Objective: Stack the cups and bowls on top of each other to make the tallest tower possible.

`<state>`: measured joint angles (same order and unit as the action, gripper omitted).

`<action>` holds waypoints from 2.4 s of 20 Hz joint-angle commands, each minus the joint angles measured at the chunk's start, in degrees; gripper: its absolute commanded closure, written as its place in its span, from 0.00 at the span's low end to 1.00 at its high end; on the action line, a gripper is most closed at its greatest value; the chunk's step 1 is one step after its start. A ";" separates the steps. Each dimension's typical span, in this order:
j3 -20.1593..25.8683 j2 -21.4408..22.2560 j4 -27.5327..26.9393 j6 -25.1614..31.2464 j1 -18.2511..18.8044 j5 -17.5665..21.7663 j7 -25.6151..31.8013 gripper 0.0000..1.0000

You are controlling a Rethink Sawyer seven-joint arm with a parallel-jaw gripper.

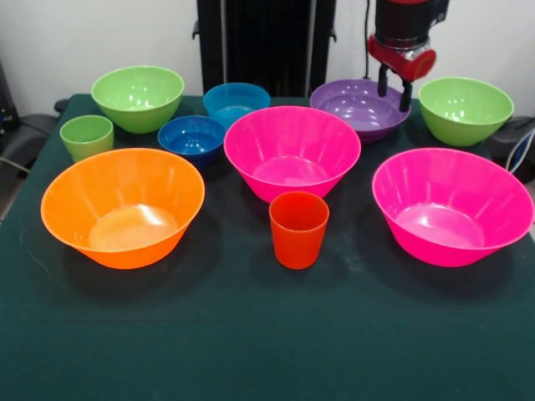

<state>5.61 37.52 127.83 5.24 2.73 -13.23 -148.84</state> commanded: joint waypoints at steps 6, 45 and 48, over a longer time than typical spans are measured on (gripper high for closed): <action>6.14 -10.51 -7.13 -7.04 0.27 0.10 -6.13 0.00; -0.73 -6.45 -6.23 -1.44 -4.50 0.68 -3.46 1.00; -1.93 -2.58 -5.14 3.13 -5.42 0.52 -3.33 1.00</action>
<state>2.72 29.51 122.98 1.17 -1.37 -13.01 -148.84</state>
